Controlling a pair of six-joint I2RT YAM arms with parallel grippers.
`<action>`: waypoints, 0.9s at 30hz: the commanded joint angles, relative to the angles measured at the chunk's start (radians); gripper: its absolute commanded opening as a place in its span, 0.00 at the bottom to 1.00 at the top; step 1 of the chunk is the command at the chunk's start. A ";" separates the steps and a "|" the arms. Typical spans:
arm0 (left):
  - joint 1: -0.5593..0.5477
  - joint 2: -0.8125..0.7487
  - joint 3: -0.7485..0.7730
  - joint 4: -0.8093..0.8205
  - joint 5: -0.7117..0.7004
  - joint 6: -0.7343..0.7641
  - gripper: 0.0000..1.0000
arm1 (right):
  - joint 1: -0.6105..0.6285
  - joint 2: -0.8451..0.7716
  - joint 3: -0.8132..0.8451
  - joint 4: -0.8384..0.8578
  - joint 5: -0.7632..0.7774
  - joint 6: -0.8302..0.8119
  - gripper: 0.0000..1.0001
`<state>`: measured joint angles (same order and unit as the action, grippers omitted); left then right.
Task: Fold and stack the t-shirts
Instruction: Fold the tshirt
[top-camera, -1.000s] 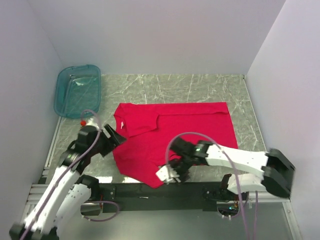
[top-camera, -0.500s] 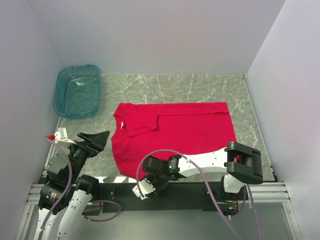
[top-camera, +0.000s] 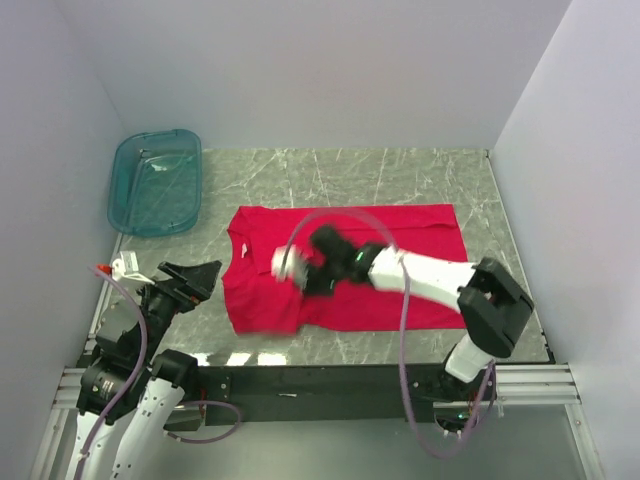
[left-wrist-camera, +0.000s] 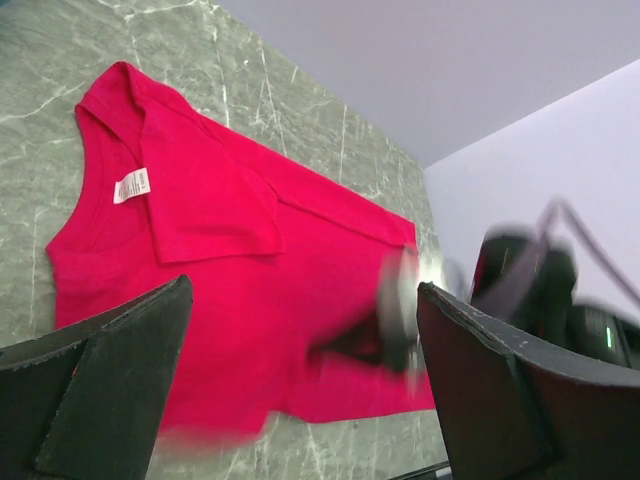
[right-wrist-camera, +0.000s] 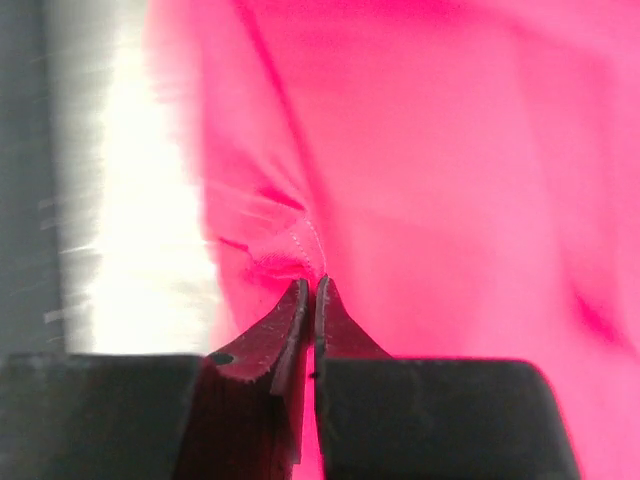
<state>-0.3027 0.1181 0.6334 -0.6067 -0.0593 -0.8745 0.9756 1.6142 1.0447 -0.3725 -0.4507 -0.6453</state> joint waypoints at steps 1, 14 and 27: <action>-0.001 0.028 0.005 0.045 0.022 0.019 0.99 | -0.242 0.002 0.052 0.115 0.063 0.355 0.18; -0.003 0.455 -0.118 0.343 0.427 0.025 0.88 | -0.551 -0.172 -0.044 -0.086 -0.221 0.164 0.92; -0.199 1.457 0.527 0.265 0.242 0.721 0.69 | -0.922 -0.431 -0.118 -0.167 -0.378 0.085 0.92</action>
<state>-0.5003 1.4700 1.0256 -0.3134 0.2306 -0.3939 0.1093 1.2453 0.9554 -0.5106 -0.7563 -0.5331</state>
